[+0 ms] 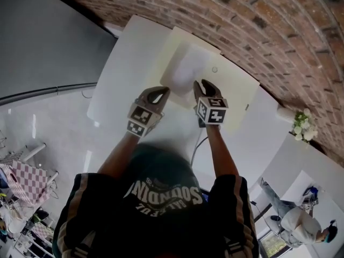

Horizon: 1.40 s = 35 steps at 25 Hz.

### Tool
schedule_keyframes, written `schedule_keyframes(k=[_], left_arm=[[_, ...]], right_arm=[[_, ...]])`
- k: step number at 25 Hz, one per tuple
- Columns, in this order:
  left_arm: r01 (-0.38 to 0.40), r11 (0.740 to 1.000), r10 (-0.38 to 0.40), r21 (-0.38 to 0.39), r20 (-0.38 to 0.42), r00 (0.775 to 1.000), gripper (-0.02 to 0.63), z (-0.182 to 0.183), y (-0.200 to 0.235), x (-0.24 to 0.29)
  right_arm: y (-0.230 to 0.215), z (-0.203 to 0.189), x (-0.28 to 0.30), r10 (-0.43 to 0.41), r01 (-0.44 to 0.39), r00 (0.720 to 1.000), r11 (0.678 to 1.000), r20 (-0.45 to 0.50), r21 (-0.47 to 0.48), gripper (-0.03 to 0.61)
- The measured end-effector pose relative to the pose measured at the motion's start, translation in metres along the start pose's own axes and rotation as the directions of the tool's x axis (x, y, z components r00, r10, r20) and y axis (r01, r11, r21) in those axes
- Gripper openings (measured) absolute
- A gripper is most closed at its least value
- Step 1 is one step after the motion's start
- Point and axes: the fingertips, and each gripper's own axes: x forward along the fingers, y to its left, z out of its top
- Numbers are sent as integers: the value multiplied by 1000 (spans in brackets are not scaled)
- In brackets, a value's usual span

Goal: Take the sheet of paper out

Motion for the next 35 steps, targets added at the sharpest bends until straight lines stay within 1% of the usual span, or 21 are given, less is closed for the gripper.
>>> schedule_keyframes(k=[13, 19, 26, 28, 32, 35], left_arm=[[-38, 999, 37, -26, -16, 999, 11, -13, 10, -13], [-68, 997, 67, -45, -28, 997, 11, -22, 17, -24], [-101, 992, 99, -71, -38, 994, 11, -32, 28, -35], [-104, 992, 101, -78, -41, 994, 11, -34, 29, -38], [-115, 989, 113, -88, -36, 993, 11, -36, 33, -39], [-116, 989, 112, -87, -40, 993, 11, -37, 33, -40]], right_arm=[[-16, -27, 45, -13, 17, 987, 1000, -158, 25, 126], [-26, -41, 62, -33, 51, 971, 996, -238, 73, 132], [-37, -52, 79, -76, 105, 954, 991, -289, 84, 125], [-40, -55, 82, -93, 121, 951, 990, -295, 77, 124], [-40, -58, 90, -108, 127, 944, 991, -311, 41, 121], [-43, -60, 91, -129, 144, 939, 989, -318, 23, 103]])
